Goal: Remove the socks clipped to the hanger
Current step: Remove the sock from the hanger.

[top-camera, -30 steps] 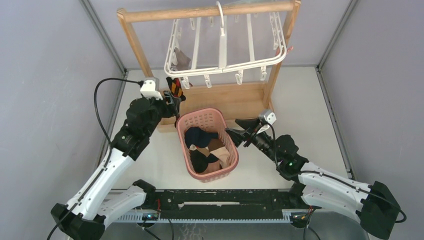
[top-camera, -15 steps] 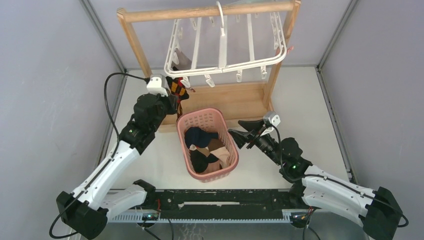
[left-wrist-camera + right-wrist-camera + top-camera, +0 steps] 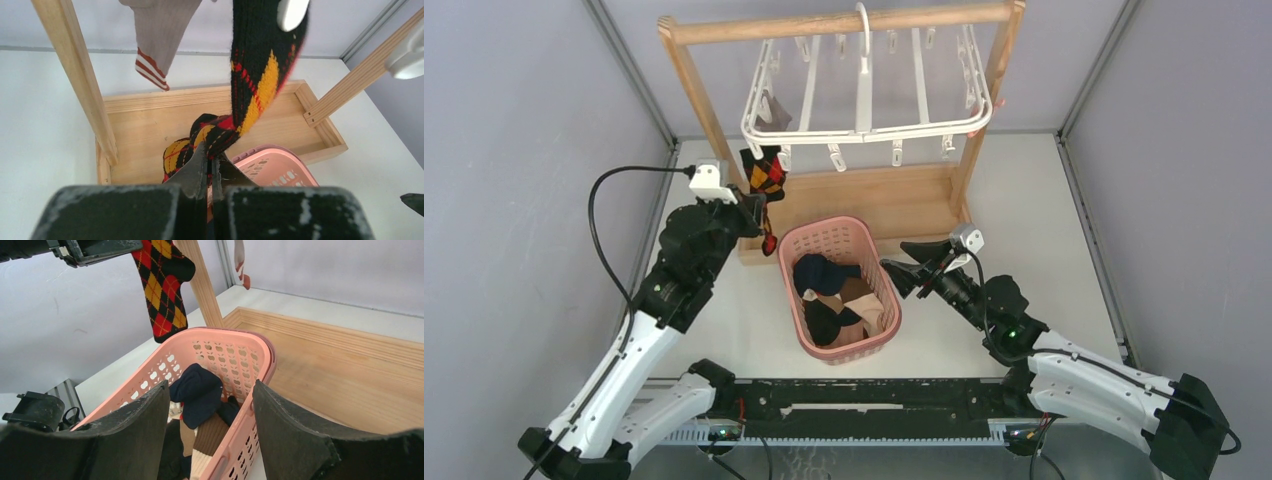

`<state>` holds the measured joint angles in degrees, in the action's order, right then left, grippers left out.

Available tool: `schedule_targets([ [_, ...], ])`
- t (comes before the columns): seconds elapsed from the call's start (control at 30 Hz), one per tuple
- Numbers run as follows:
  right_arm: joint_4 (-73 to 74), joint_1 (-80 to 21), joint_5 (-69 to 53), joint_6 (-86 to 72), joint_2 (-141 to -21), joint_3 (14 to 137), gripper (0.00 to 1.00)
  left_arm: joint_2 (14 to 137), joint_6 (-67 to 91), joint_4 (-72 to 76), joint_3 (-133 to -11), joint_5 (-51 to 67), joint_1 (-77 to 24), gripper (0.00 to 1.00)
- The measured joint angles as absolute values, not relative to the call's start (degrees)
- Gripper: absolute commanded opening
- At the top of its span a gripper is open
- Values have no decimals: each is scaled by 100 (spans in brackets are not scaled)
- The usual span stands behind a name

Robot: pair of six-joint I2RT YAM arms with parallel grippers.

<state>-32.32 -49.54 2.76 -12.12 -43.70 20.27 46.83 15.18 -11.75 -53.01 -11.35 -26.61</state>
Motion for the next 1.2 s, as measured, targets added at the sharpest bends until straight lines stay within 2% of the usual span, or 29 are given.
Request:
schedule_targets([
  [0.5,-3214,-4954,268,-1210,-4265,2034,68,4320,1645,-1813,-5924,-711,-2783,0],
  [0.67,-3146,-4960,156,-1214,-4421,2237,61,4311,1761,-1992,-6062,-523,-2923,0],
  [0.8,-3138,-5043,-19,-1212,-4606,2473,61,4320,1916,-2134,-6112,-377,-3063,1],
  [1.2,-2884,-5537,-403,-1168,-5616,3723,75,4515,2443,-2333,-6331,-211,-3492,1],
])
